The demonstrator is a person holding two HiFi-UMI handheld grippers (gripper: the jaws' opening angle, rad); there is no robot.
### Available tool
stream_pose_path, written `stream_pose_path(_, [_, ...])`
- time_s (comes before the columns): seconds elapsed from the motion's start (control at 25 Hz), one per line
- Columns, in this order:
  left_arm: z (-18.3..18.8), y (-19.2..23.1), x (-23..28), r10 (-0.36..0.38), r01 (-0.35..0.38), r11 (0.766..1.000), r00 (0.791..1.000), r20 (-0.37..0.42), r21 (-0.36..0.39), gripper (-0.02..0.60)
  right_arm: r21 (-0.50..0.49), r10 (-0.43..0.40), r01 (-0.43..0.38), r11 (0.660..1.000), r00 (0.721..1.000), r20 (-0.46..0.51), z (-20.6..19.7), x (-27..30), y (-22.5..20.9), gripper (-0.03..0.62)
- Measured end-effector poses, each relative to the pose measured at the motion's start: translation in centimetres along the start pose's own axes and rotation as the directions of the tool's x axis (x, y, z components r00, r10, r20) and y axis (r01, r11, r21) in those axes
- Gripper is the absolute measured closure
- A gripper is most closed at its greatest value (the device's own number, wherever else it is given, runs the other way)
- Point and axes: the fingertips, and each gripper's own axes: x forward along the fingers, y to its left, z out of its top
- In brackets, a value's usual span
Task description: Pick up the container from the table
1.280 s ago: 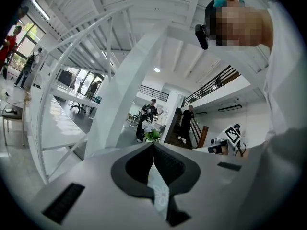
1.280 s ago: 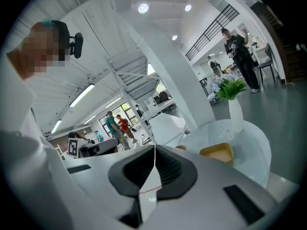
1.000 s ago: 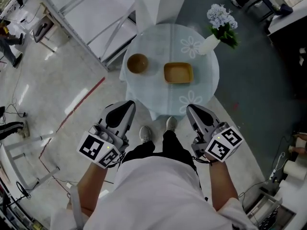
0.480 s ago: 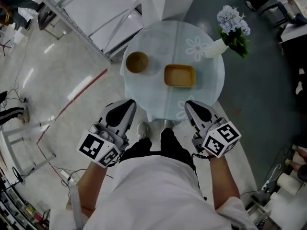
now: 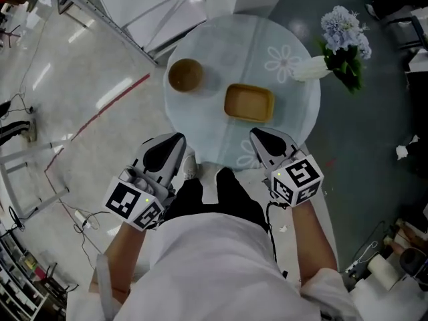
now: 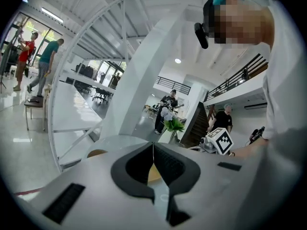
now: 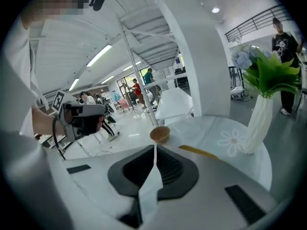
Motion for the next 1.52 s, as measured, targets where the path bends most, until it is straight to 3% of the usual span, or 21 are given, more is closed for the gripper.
stream_pose_path(0.4, [-2.7,0.6,2.2,0.069,-0.071,0.996,0.997,-0.030,-0.058,0.560,-0.229,0.017,-0.065,0.971,0.979,-0.205,-4.4,4.5,-3.5,0.567])
stream_pose_path(0.6, [-3.8,0.9,2.8,0.091,-0.094,0.992,0.995,-0.042,-0.079,0.560,-0.295,0.025,-0.113,0.949,0.958,-0.285,-6.1,6.2,-4.0,0.482])
stream_pose_path(0.88, [-5.3,1.4,3.3,0.111,-0.117,0.988,0.992,-0.060,-0.105,0.561,-0.467,-0.018,-0.169,0.868,0.929,-0.370,-8.3,8.4,-4.9,0.464])
stream_pose_path(1.36, [-7.2,1.9,4.0,0.128,-0.139,0.981,0.989,-0.079,-0.139,0.560,-0.557,-0.071,-0.222,0.800,0.887,-0.455,-11.4,10.5,-6.4,0.461])
stream_pose_path(1.52, [-7.4,2.1,4.0,0.130,-0.141,0.979,0.988,-0.085,-0.146,0.560,-0.582,-0.096,-0.218,0.783,0.883,-0.460,-11.9,10.8,-6.5,0.487])
